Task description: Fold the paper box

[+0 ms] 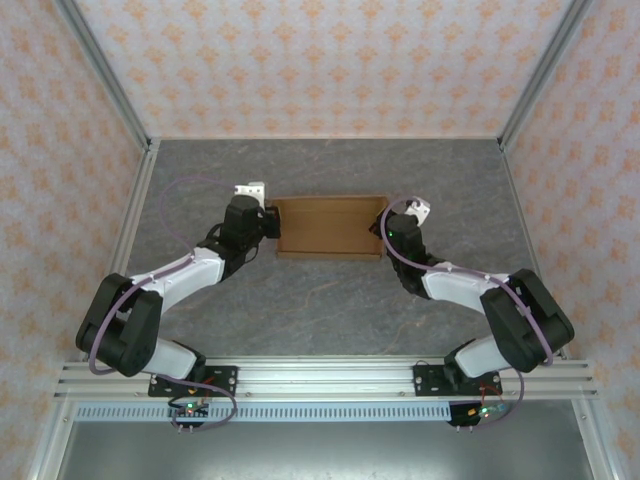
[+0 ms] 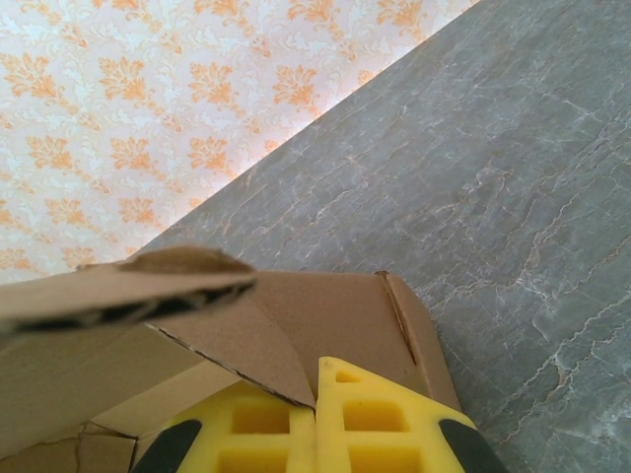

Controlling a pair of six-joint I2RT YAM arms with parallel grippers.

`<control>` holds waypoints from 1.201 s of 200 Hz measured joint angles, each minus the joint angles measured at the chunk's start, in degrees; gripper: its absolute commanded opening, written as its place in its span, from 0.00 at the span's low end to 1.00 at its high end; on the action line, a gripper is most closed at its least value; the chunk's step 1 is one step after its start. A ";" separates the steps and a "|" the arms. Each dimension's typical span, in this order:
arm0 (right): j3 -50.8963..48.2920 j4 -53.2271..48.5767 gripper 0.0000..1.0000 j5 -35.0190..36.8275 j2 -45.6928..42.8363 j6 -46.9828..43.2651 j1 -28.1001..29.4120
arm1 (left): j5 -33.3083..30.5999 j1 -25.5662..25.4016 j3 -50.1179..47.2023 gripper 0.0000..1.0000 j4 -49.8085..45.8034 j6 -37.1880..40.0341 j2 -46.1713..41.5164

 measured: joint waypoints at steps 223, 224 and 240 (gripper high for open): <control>-8.48 -2.12 0.42 -2.93 -5.86 -5.55 0.48 | -3.87 -0.11 -7.74 0.00 9.29 1.53 -1.42; -8.55 -2.23 0.42 -2.93 -5.99 -5.57 0.48 | -3.87 -0.11 -7.74 0.00 9.29 1.53 -1.42; -9.68 -5.29 0.44 -2.21 -8.96 -6.10 0.33 | -5.09 0.00 -7.78 0.00 9.44 1.53 -1.38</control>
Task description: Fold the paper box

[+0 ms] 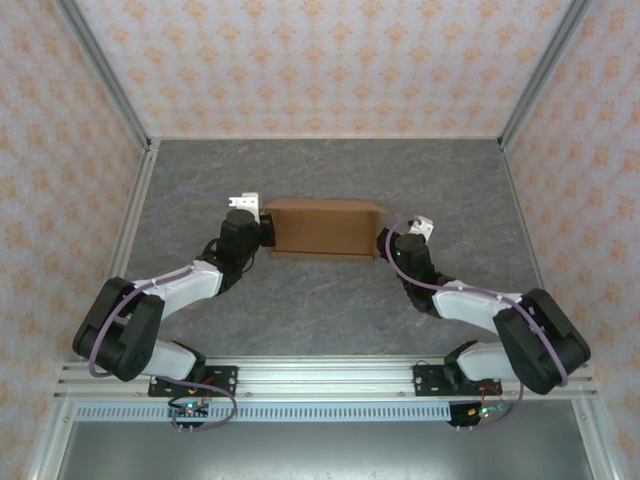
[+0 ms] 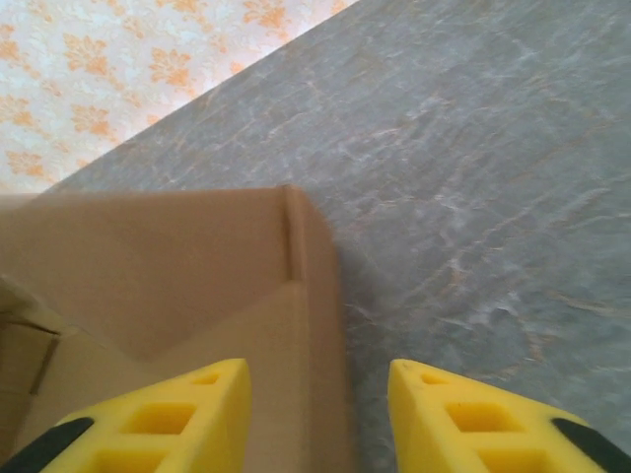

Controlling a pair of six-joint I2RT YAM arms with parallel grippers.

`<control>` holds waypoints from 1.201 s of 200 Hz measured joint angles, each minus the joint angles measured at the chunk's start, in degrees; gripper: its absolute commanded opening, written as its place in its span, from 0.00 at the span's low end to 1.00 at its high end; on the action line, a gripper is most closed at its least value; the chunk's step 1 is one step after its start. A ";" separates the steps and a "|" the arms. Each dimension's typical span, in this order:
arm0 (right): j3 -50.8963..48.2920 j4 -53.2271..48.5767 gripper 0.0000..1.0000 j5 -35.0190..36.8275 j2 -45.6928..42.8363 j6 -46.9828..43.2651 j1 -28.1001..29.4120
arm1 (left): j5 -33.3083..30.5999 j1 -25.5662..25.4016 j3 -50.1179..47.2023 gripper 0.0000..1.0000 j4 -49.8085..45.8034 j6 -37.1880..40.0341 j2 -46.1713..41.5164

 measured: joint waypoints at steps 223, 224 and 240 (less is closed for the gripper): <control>55.28 -54.01 0.56 -31.23 11.15 -40.09 -0.48 | -3.23 0.33 -0.07 0.00 -0.28 0.00 -0.04; 55.49 -54.14 0.56 -31.39 11.37 -40.22 -0.48 | -3.23 0.33 -0.07 0.00 -0.31 0.00 -0.04; 58.49 -57.31 0.57 -34.42 14.49 -43.04 -0.42 | -3.23 0.33 0.00 0.00 -0.44 0.00 -0.04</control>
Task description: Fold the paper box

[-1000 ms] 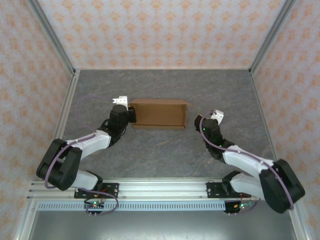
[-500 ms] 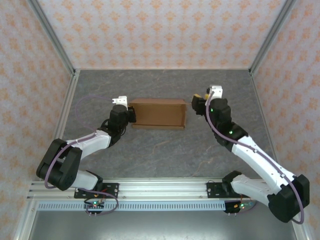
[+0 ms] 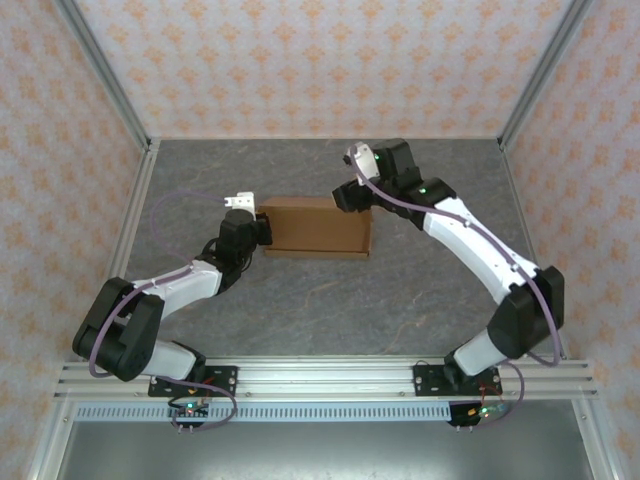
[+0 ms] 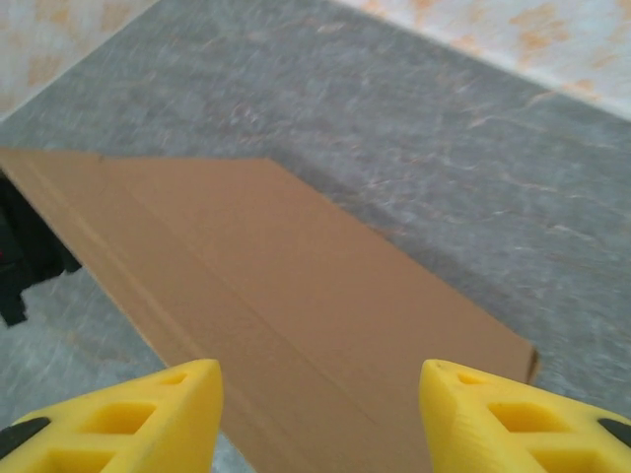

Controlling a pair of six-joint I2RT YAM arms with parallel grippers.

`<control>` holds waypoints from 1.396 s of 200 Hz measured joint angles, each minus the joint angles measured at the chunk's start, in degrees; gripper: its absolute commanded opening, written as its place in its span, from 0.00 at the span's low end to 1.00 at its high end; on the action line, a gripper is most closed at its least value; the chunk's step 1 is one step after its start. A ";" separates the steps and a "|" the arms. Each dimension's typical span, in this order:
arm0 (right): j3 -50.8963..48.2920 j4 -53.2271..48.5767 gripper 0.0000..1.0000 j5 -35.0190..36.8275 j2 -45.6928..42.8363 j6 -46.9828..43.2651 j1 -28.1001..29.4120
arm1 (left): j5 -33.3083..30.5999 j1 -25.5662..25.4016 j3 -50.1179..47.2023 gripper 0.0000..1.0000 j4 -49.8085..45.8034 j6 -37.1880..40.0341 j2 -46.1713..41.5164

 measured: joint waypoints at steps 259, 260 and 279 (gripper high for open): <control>7.23 -15.30 0.43 -5.31 12.13 -17.59 3.19 | -1.68 0.02 -2.82 0.36 -7.76 -1.77 -5.03; 7.15 -15.21 0.43 -5.33 12.13 -17.57 3.19 | -1.70 0.02 -2.93 0.36 -7.82 -1.77 -5.25; 5.88 -14.01 0.43 -5.27 11.58 -17.00 3.19 | -1.92 0.02 -4.39 0.41 -9.22 -2.25 -7.82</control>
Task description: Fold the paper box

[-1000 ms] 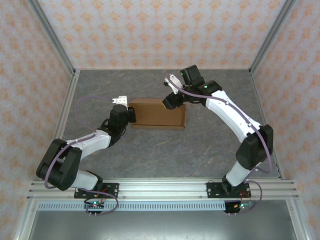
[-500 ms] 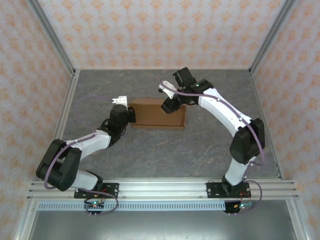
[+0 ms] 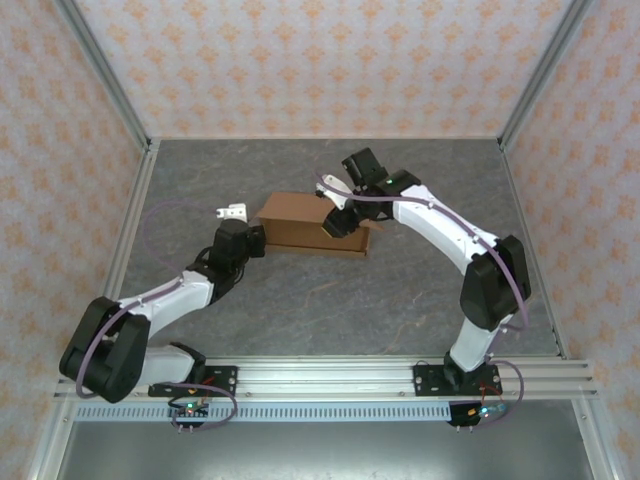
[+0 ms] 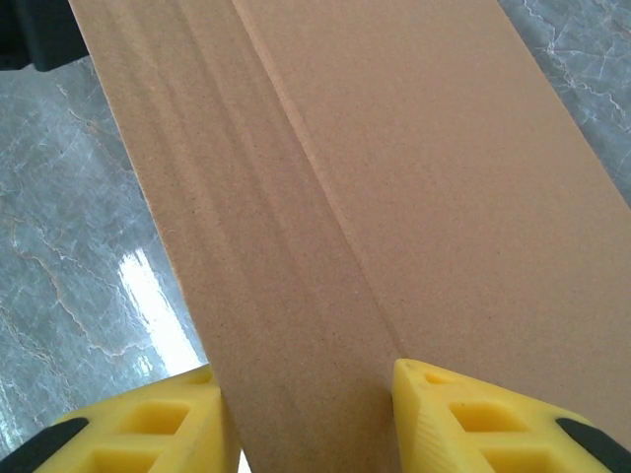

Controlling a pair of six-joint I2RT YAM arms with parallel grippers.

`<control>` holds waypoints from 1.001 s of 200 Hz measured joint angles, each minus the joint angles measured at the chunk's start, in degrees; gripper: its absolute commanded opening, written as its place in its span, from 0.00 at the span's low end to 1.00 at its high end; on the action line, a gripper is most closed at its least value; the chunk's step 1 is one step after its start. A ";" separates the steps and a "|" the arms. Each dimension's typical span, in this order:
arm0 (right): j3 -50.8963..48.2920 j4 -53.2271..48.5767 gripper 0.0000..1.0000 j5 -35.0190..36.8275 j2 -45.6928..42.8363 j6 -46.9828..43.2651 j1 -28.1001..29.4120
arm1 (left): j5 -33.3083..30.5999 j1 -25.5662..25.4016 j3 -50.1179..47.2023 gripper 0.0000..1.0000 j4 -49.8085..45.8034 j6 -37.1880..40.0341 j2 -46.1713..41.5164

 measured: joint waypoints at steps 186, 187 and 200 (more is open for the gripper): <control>-15.65 11.45 0.51 1.70 -3.13 5.73 3.26 | 6.95 0.35 24.17 0.56 -27.87 -0.74 5.88; -15.74 11.54 0.51 1.66 -3.13 5.75 3.26 | 6.99 0.35 24.33 0.55 -27.87 -0.70 6.19; -16.63 12.41 0.52 1.46 -3.13 6.16 3.26 | 8.26 1.09 26.45 0.53 -27.80 0.22 12.24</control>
